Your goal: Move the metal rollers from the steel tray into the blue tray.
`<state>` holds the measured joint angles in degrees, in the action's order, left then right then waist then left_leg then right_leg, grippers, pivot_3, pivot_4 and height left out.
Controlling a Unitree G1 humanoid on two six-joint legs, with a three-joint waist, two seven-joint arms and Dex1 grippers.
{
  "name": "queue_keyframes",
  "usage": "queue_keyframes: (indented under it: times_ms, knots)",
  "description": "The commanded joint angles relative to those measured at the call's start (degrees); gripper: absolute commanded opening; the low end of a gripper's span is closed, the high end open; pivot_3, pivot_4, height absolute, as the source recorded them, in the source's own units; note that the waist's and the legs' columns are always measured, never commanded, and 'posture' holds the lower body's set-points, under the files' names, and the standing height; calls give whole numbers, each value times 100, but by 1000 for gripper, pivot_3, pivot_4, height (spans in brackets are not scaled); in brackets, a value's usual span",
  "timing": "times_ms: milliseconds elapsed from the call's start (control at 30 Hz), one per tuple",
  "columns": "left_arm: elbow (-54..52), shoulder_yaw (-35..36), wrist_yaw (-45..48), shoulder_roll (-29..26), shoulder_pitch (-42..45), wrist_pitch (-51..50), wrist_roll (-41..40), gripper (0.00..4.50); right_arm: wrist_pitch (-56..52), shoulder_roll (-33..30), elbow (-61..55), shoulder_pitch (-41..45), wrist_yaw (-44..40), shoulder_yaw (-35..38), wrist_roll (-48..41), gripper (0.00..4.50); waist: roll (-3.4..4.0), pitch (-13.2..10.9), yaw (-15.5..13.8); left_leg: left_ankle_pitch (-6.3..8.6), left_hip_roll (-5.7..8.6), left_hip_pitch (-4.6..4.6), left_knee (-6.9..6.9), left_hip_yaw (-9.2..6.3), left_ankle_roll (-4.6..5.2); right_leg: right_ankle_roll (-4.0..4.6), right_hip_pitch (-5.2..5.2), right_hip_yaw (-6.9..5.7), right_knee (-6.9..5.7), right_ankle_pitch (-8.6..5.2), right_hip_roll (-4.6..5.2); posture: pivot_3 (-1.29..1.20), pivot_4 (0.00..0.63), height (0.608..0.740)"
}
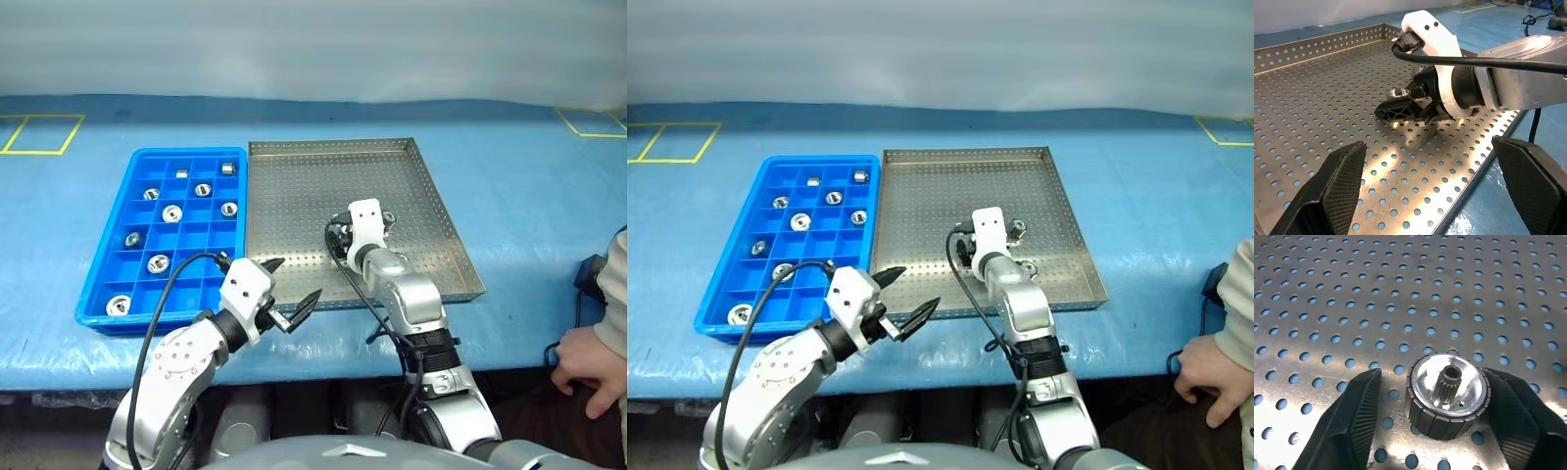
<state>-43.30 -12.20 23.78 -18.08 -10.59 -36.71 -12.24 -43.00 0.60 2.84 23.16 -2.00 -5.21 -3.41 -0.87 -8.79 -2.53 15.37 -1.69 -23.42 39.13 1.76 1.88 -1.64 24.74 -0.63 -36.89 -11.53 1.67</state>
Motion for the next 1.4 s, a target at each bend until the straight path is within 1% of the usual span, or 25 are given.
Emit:
queue_keyframes:
  times_ms: [33,100,333,467,567,733,900,1133,1333,1400]
  knots:
    - [-332,162,-193,65,-97,131,-60,4500,13,-14,-343,20,-115,-132,24,2287,1,-1,-6,0,0,0,0,0,0,0,0,0,0,0,0,224,150,740]
    - [-348,233,-296,102,-132,160,-65,4500,-34,12,-405,59,-142,-144,-3,1701,3,-2,-11,0,0,0,0,0,0,0,1,0,0,0,0,236,150,740]
    - [-391,1095,-1420,651,-212,384,329,4500,99,369,-343,846,-668,-829,-46,1710,10,-6,-44,-1,-5,2,-1,-3,-3,-8,2,-1,-3,5,-10,337,150,740]
    - [-539,1467,-1804,867,-384,489,468,4500,390,649,49,1347,-942,-1068,-47,1710,9,-6,-210,-2,-3,2,-9,-12,-5,-15,3,-10,-4,9,-17,411,150,740]
    - [-741,1629,-1959,954,-662,499,528,4500,628,821,473,1621,-1069,-1173,-15,1710,7,-5,-407,-1,-3,2,-15,-18,-9,-12,1,-17,0,8,-15,470,150,740]
    - [-1022,1730,-2148,1056,-1150,560,637,4500,1044,1037,1098,1950,-1235,-1259,-39,1710,7,-7,-736,0,5,-12,-12,-25,-11,-12,2,-23,10,-1,0,539,150,740]
    - [-1132,1730,-2256,1134,-1346,566,693,4500,1415,1092,1653,2171,-1255,-1167,-46,1710,9,-7,-1045,-2,2,-12,-12,-28,-20,6,6,-32,7,-14,-7,560,150,740]
    - [-971,1625,-2225,1110,-1165,535,712,4500,1624,1015,2136,2266,-1250,-1011,-76,1710,9,-7,-1399,-1,6,-22,-14,-31,-30,16,18,-43,3,-19,-21,521,150,740]
    - [-869,1493,-2194,1073,-995,479,735,4500,1757,1040,2562,2240,-1352,-1045,-57,1710,9,-5,-1553,2,10,-29,-13,-29,-35,4,25,-43,4,-12,-23,501,150,740]
    - [-856,1490,-2188,1074,-978,476,730,4500,1794,1055,2663,2213,-1336,-1048,-48,2452,10,-4,-1572,3,10,-28,-14,-30,-37,2,25,-46,4,-11,-25,499,150,740]
